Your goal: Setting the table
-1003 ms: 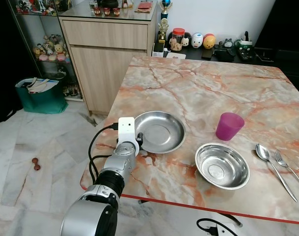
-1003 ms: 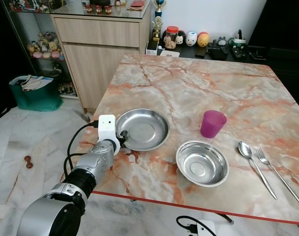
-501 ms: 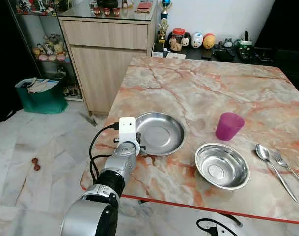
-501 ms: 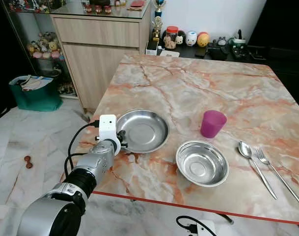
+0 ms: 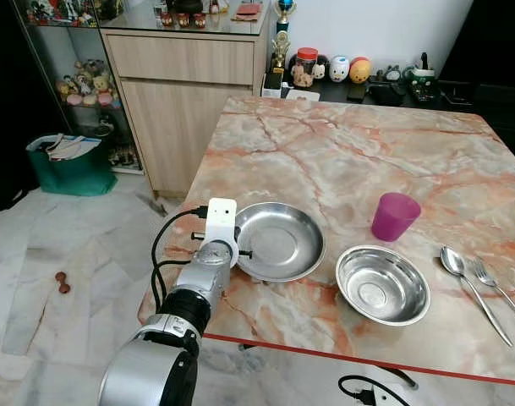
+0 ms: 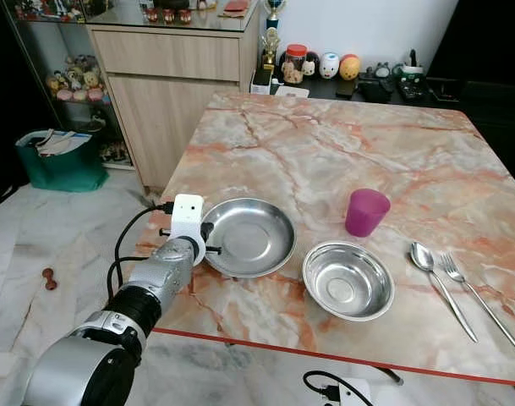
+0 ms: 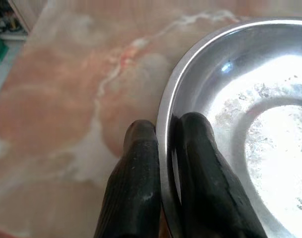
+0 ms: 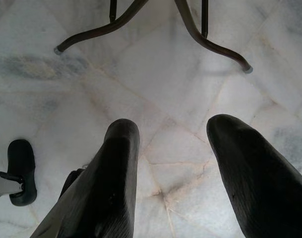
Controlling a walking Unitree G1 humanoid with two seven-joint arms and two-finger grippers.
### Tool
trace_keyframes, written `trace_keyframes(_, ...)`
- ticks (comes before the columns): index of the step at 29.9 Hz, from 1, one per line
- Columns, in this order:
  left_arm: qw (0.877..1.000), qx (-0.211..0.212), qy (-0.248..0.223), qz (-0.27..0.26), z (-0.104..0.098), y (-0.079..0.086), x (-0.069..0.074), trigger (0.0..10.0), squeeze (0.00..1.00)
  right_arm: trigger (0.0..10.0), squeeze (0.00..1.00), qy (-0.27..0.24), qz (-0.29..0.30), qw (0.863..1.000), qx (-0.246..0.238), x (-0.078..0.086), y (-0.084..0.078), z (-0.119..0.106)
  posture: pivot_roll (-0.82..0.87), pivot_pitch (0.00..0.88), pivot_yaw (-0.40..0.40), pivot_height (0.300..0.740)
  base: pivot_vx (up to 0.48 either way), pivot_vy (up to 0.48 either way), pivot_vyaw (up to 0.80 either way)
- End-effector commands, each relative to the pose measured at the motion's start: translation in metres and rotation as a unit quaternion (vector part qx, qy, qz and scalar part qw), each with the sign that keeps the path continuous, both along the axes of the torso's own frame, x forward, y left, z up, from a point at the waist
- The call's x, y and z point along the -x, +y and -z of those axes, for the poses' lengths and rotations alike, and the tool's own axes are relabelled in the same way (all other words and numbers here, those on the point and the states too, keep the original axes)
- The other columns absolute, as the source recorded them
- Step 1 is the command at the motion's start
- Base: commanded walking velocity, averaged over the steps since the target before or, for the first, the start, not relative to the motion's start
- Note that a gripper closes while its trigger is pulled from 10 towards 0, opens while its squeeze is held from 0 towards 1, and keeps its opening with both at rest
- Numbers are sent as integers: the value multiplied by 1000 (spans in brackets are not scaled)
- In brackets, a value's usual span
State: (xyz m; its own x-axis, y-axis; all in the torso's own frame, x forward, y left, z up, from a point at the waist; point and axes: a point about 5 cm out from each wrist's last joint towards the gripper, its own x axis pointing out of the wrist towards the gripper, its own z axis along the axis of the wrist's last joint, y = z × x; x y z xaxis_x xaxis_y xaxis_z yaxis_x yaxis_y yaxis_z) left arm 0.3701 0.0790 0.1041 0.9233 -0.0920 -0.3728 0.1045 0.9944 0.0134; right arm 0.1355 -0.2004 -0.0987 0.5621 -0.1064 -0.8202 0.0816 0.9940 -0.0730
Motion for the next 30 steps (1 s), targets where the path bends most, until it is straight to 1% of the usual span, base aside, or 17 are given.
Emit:
trace_keyframes(1, 999, -31, 18, -6, 9, 10, 3, 0, 0, 10000, 0, 2, 5, 1000, -1, 0, -1, 0, 131, 0, -62, 731, 0, 0, 0)
trace_keyframes(6, 999, -32, 18, -13, 14, 18, 7, 0, 0, 10000, 0, 2, 6, 1000, -1, 0, -1, 0, 130, 0, -64, 731, 0, 0, 0)
trace_keyframes(7, 1000, 10, 8, -25, 16, 22, 10, 0, 0, 10000, 0, 2, 7, 1000, 0, 0, -1, 0, 128, 0, -65, 731, 0, 0, 0)
trace_keyframes(8, 999, 29, 2, -30, 16, 23, 11, 0, 0, 10000, 0, 2, 7, 1000, 0, 0, -1, 0, 128, 0, -65, 731, 0, 0, 0)
trace_keyframes(9, 998, 50, -9, -31, 16, 26, 13, 1882, 0, 10000, 0, 2, 8, 1000, 0, 0, -2, 0, 125, 0, -66, 731, 0, 0, 0)
trace_keyframes(10, 997, 61, -17, -31, 16, 28, 15, 1882, 0, 10000, 0, 2, 9, 1000, 0, 0, -2, 0, 126, 0, -66, 731, 0, 0, 0)
trace_keyframes(11, 997, 69, -30, -23, 15, 28, 17, 5333, 0, 10000, 0, 2, 9, 1000, 0, 1, -2, 0, 127, 0, -69, 731, 0, 0, 0)
trace_keyframes(12, 995, 87, -39, -12, 15, 29, 20, 10000, 0, 10000, 0, 2, 9, 1000, 1, 1, -2, 0, 127, 0, -69, 731, 0, 0, 0)
trace_keyframes(13, 994, 98, -43, -5, 15, 29, 22, 10000, 0, 10000, 0, 2, 9, 1000, 1, 1, -3, 0, 130, 0, -73, 731, 0, 0, 0)
trace_keyframes(14, 990, 134, -45, -4, 16, 32, 27, 10000, 0, 10000, 0, 3, 10, 1000, 2, 1, -3, 0, 133, 0, -75, 731, 0, 0, 0)
trace_keyframes(15, 990, 134, -45, -4, 16, 32, 27, 10000, 0, 10000, 0, 3, 10, 1000, 2, 1, -3, 0, 133, 0, -75, 731, 0, 0, 0)
trace_keyframes(16, 984, 173, -43, -14, 18, 39, 33, 10000, 0, 10000, 0, 3, 10, 1000, 3, 1, -4, 0, 136, 0, -80, 731, 0, 0, 0)
trace_keyframes(17, 982, 185, -42, -19, 19, 42, 35, 10000, 0, 10000, 0, 3, 9, 1000, 3, 1, -4, 0, 138, 0, -81, 731, 0, 0, 0)
trace_keyframes(20, 979, 192, -62, -33, 15, 52, 39, 10000, 0, 10000, 0, 5, 7, 1000, 5, 2, -6, 0, 139, 0, -85, 731, 0, 0, 0)
trace_keyframes(21, 979, 192, -62, -33, 15, 52, 39, 10000, 0, 10000, 0, 5, 7, 1000, 5, 2, -6, 0, 139, 0, -85, 731, 0, 0, 0)
trace_keyframes(26, 967, 234, -88, -40, 6, 54, 40, 10000, 0, 10000, 0, 5, 9, 1000, 7, 2, -6, 0, 138, 0, -87, 731, 0, 0, 0)
trace_keyframes(30, 961, 252, -107, -47, -1, 57, 42, 10000, 0, 10000, 0, 4, 17, 1000, 7, 3, -7, 0, 133, 0, -86, 731, 0, 0, 0)
